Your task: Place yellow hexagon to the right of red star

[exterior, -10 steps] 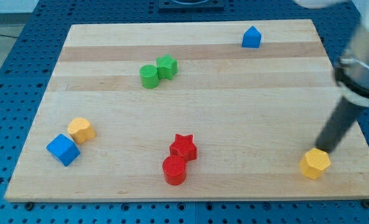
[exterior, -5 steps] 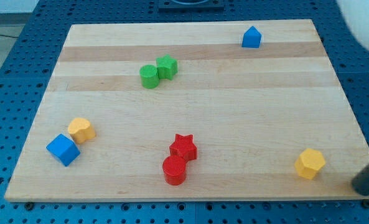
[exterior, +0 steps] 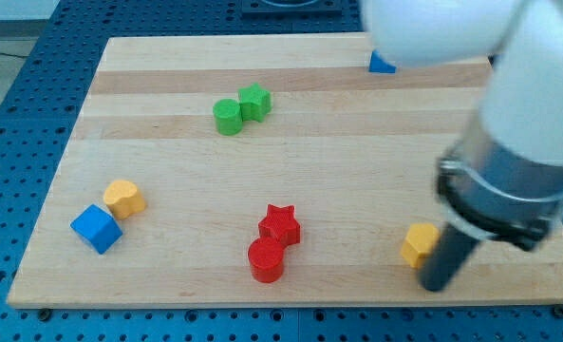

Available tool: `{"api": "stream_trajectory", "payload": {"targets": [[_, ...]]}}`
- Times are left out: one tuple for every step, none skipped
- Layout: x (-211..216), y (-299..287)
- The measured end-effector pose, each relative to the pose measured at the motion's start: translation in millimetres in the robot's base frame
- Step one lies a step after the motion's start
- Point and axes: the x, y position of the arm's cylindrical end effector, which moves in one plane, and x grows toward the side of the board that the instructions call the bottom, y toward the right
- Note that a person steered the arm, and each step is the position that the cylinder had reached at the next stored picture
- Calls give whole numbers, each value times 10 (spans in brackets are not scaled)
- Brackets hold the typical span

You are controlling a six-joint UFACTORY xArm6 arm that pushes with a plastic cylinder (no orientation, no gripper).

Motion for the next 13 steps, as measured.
{"api": "stream_trajectory", "payload": {"targets": [[-377, -54], [-232, 250], [-426, 491], [-786, 490], [-922, 201], [-923, -392], [-923, -444], [-917, -167], [-499, 221], [-588, 34], [-868, -649], [-840, -375], [-350, -101]]}}
